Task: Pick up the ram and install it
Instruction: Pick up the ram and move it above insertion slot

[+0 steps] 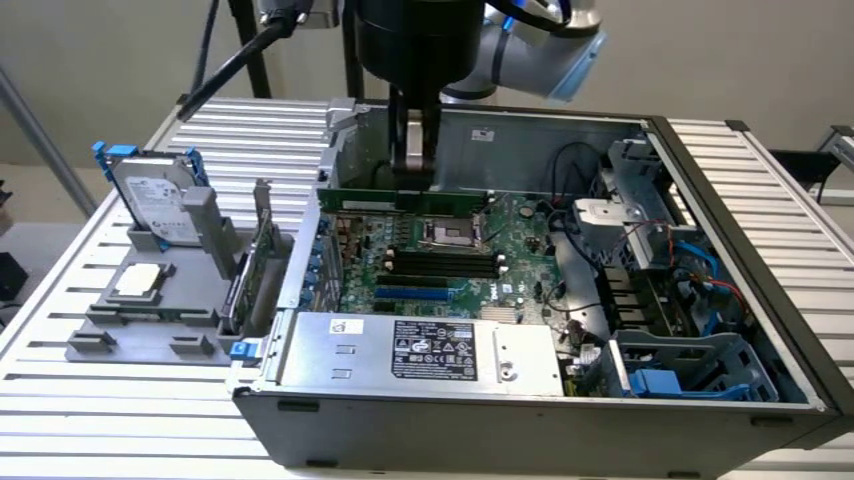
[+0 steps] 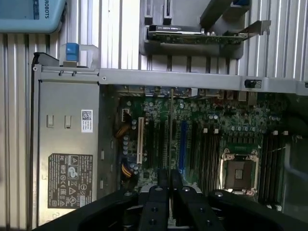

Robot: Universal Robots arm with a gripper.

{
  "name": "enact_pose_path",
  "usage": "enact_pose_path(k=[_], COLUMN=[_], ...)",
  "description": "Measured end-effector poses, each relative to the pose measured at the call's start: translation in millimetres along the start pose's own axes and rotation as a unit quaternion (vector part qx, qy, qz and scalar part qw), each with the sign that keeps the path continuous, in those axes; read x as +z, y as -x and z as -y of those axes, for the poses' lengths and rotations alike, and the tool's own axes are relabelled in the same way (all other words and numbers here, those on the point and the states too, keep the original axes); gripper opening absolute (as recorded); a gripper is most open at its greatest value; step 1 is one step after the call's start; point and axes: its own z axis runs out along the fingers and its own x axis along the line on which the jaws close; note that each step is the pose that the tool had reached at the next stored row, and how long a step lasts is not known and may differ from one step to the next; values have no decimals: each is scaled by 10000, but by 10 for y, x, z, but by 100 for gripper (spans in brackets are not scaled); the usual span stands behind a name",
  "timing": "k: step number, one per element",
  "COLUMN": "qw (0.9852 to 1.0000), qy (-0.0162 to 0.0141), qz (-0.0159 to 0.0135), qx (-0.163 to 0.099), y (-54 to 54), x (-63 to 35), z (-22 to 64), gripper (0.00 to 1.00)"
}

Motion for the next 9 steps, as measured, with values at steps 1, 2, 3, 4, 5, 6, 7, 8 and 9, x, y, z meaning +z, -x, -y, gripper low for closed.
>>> enact_pose_path(k=[1,2,3,4,5,6,7,8,9], qw=[10000,10000,10000,10000,10000,10000,10000,10000,10000], qy=[0,0,0,0,0,0,0,-1,0], qz=[0,0,0,0,1,0,-1,-1,-2], qx=[0,0,0,0,0,1,1,0,0], y=[26,56,90,126,165,208,253,297,343], x=[7,16,24,33,43,53,64,75,86], z=[40,74,106,134,161,182,203,222,241], gripper=[13,13,13,13,13,13,13,13,13])
